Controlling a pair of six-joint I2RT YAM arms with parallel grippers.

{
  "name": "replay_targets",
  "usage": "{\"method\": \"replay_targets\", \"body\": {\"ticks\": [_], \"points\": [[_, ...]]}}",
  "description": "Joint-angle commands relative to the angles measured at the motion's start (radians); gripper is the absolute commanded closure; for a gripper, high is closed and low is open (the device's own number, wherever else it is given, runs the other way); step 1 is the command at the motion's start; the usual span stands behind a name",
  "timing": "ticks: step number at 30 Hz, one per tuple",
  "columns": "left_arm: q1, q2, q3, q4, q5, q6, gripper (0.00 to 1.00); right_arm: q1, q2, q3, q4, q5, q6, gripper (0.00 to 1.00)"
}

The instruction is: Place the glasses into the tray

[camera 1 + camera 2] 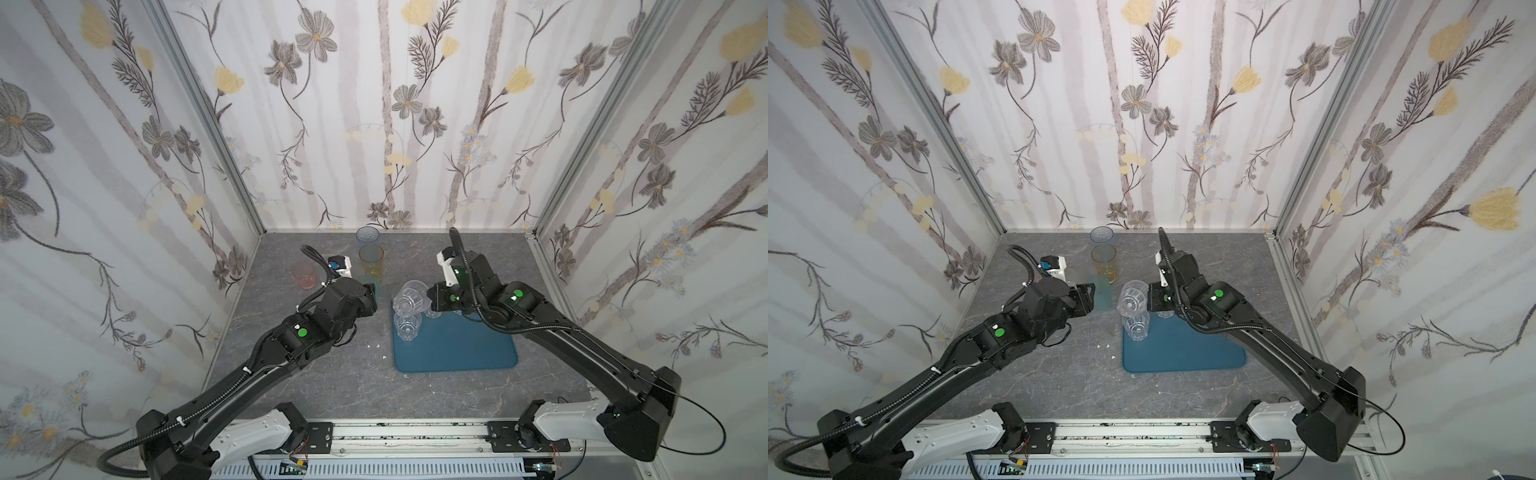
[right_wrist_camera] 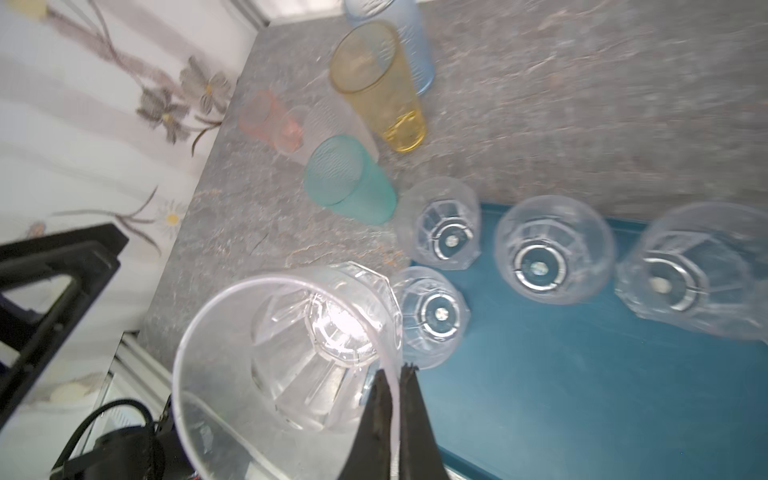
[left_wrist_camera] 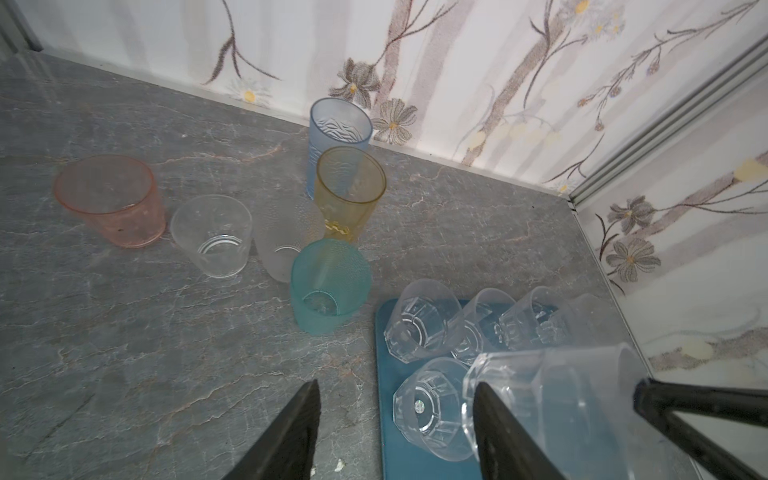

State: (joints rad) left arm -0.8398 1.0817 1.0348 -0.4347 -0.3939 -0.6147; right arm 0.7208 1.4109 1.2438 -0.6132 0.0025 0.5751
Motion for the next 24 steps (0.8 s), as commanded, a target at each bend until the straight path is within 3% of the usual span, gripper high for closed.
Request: {"method": "replay_targets", "body": {"ticks": [1,10,24], "points": [[-0.061,0.071,0.042,0.022,-0.064,0.007,0.38,-0.055,-0.094,-0.065,-0.048,-0.028,-0.002,1.00],[-0.112,0.197,0.040,0.104,-0.002,0.023,0.36,-0.155,-0.239,-0.262,-0.135,0.025,-0.033,1.00],[-0.109,0.186,-0.068,0.145,-0.015,0.020,0.34,-0.136,-0.029,-0.348,0.094,0.083,-0.024,1.00]]}}
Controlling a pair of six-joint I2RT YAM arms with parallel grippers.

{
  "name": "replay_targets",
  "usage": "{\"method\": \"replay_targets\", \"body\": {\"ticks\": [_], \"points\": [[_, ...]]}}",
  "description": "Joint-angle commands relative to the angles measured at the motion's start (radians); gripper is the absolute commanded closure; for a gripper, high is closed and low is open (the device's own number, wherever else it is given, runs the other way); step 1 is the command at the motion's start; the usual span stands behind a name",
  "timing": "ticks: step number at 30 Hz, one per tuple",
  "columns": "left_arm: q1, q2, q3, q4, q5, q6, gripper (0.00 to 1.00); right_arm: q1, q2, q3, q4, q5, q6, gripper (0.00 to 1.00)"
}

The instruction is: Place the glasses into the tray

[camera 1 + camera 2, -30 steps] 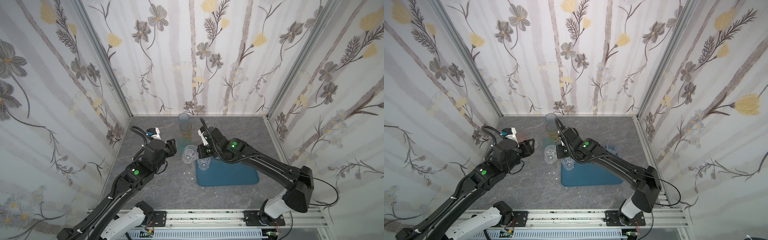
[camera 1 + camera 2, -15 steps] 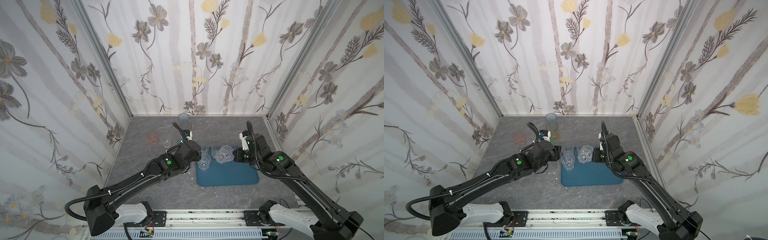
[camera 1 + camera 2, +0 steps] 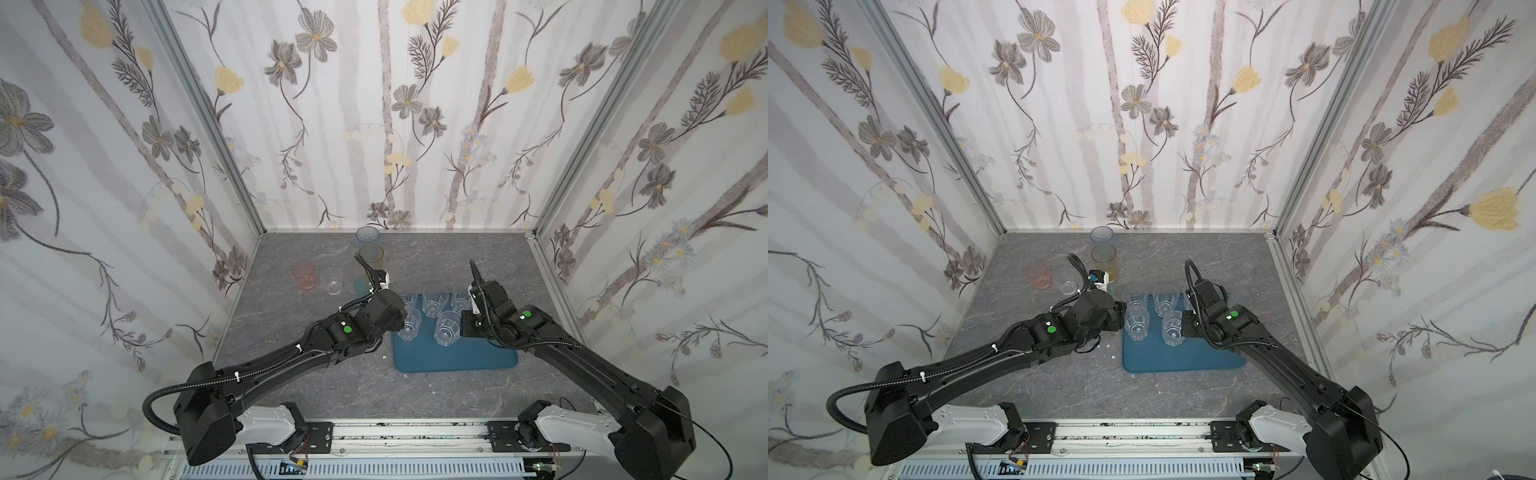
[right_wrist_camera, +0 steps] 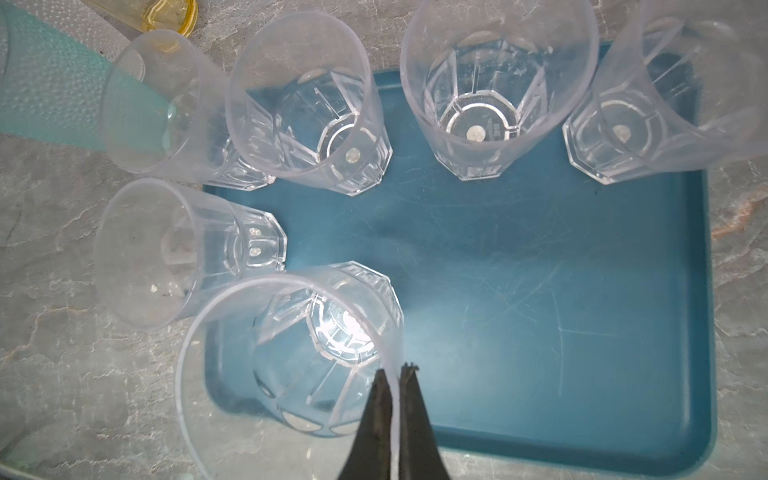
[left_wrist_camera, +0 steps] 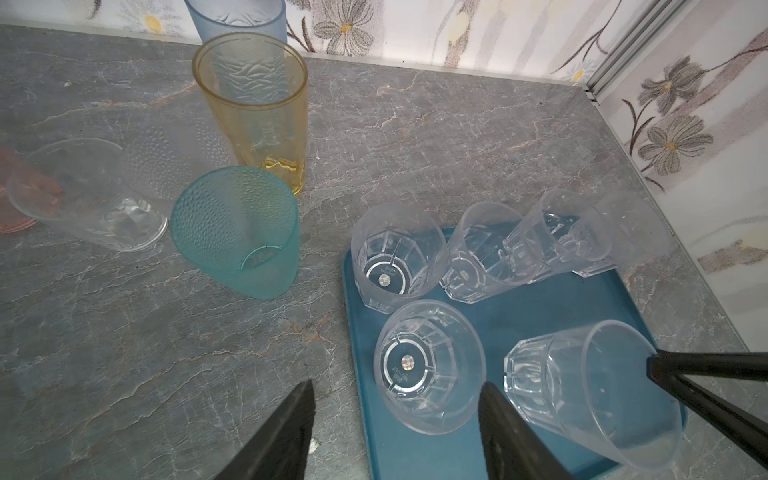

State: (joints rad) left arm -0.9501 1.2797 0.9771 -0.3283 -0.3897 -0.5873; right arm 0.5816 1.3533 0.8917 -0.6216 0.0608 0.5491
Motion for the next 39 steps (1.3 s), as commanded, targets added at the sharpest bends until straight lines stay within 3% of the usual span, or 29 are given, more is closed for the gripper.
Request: {"method": "replay_targets", "body": {"ticks": [1,16,18,23,26,31,39], "points": [[0.002,-0.014,-0.015,0.040,-0.022,-0.007,0.34,0.006,0.048,0.008,0.109,0.024,0.001,1.00],[0.010,-0.007,-0.035,0.052,-0.016,-0.003,0.33,0.034,0.167,0.023,0.144,0.098,-0.009,0.99],[0.010,-0.008,-0.038,0.052,-0.015,-0.004,0.33,0.034,0.171,0.025,0.143,0.100,-0.009,0.95],[0.011,-0.012,-0.040,0.052,-0.016,-0.005,0.33,0.040,0.153,0.047,0.133,0.105,0.003,0.73],[0.014,-0.018,-0.037,0.052,-0.020,-0.001,0.32,0.045,0.126,0.073,0.113,0.138,0.009,0.65],[0.036,-0.061,-0.031,0.052,-0.043,0.030,0.30,0.046,0.064,0.114,0.116,0.183,0.033,0.58],[0.159,-0.154,-0.058,0.045,0.013,0.096,0.29,0.047,0.037,0.111,0.101,0.177,0.031,0.55]]}}
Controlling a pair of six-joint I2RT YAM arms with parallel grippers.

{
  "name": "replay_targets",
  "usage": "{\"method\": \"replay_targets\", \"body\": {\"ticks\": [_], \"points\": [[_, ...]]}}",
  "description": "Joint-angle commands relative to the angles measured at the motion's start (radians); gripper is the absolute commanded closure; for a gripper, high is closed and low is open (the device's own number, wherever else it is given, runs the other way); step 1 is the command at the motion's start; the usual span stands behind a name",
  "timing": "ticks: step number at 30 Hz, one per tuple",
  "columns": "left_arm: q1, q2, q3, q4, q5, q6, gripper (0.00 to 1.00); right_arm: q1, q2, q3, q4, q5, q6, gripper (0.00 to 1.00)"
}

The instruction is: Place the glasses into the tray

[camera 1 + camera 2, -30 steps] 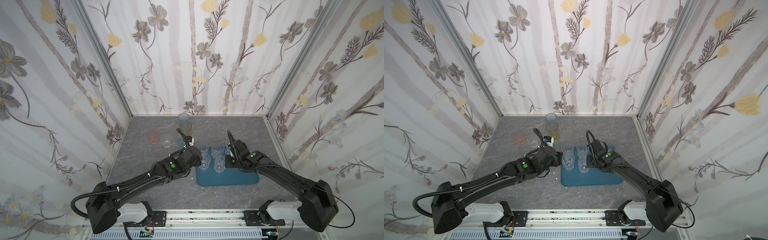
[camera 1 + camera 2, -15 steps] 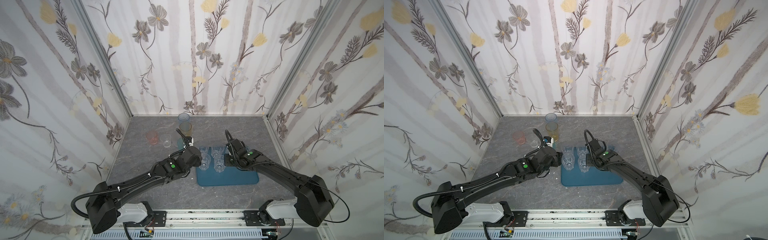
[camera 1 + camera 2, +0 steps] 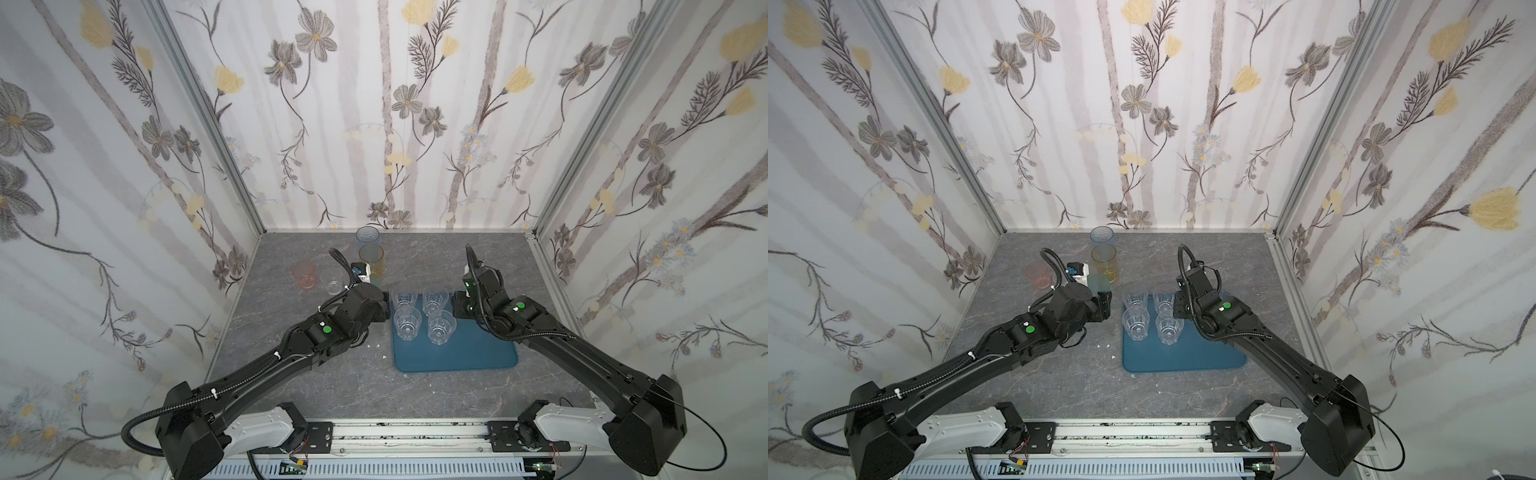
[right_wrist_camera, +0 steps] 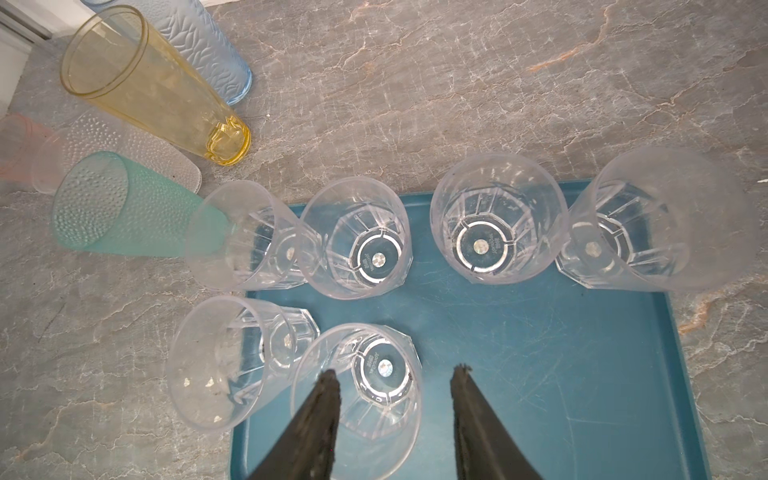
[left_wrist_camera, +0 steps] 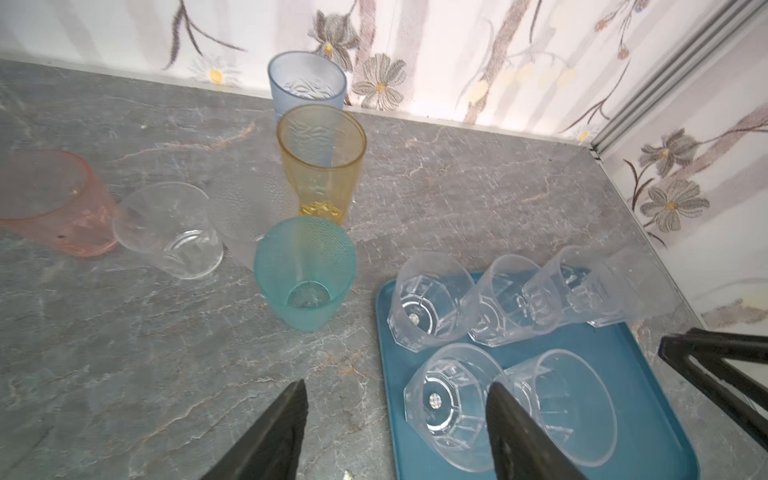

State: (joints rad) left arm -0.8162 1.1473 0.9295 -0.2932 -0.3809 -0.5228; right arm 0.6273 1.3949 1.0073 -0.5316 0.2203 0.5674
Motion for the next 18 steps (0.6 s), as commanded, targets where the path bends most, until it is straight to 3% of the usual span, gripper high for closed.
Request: {"method": "replay_targets", "body": {"ticks": [1,13,15,18], "points": [[0.041,-0.034,-0.016,0.008,0.006,0.038,0.29,0.003,-0.008,-0.015,0.016,0.009,0.017,0.54],[0.191,-0.056,-0.010,-0.026,0.048,0.091,0.28,0.031,0.015,-0.059,0.045,-0.033,0.041,0.49],[0.260,-0.023,0.012,-0.056,0.051,0.083,0.29,0.032,0.018,-0.051,0.043,-0.033,0.040,0.49],[0.396,0.042,0.054,-0.065,0.145,0.106,0.29,0.034,0.019,-0.039,0.035,-0.032,0.035,0.49]]}}
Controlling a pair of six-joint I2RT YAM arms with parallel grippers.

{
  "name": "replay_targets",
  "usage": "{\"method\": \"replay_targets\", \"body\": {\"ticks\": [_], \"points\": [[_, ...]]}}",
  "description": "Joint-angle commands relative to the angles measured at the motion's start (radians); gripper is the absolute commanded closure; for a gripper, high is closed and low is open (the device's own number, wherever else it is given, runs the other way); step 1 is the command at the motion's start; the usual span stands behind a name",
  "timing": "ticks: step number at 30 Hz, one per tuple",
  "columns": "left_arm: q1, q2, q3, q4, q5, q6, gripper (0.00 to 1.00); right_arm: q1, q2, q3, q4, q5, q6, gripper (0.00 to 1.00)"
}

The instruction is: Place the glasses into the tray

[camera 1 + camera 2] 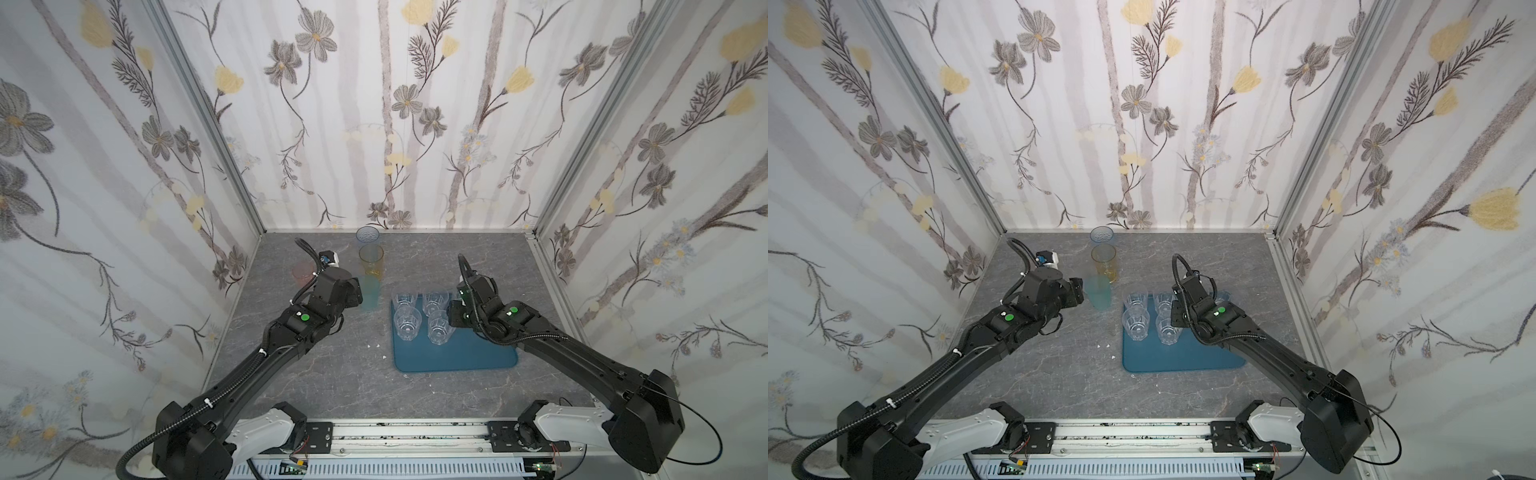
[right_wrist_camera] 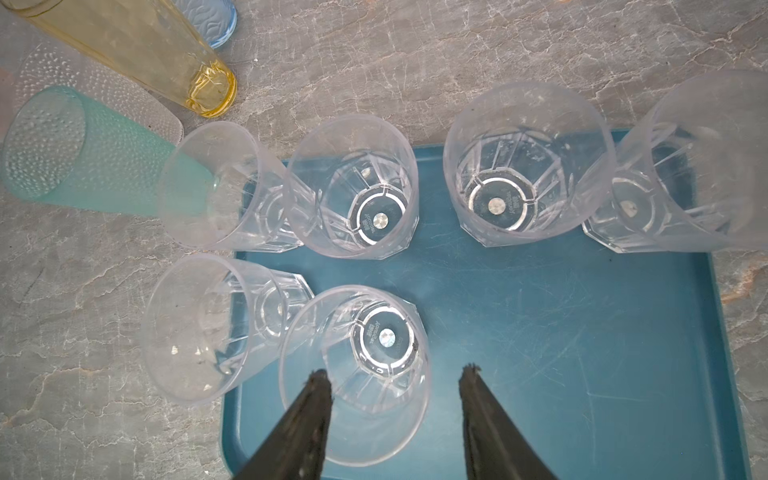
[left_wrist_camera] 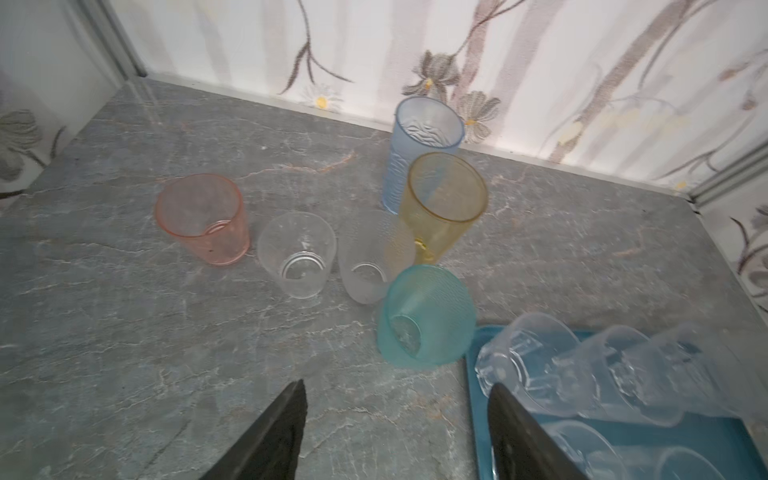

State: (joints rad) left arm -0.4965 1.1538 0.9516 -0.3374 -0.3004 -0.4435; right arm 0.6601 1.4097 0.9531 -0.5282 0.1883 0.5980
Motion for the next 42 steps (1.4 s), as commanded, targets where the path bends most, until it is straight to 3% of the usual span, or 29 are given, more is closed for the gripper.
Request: {"method": "replay_targets", "body": {"ticks": [1,9,18,42], "points": [[0.111,0.060,0.051,-0.020,0.103,0.035,0.29,0.002,0.002,0.016,0.031,0.001,0.003,0.49],[0.294,0.390,0.307,-0.017,0.325,0.108,0.37,0.021,-0.019,-0.020,0.056,-0.009,0.032,0.48],[0.297,0.667,0.537,-0.022,0.433,0.194,0.56,0.033,-0.079,-0.083,0.056,0.015,0.060,0.48],[0.268,0.811,0.553,-0.072,0.396,0.296,0.78,0.050,-0.015,-0.058,0.085,0.003,0.065,0.47]]}}
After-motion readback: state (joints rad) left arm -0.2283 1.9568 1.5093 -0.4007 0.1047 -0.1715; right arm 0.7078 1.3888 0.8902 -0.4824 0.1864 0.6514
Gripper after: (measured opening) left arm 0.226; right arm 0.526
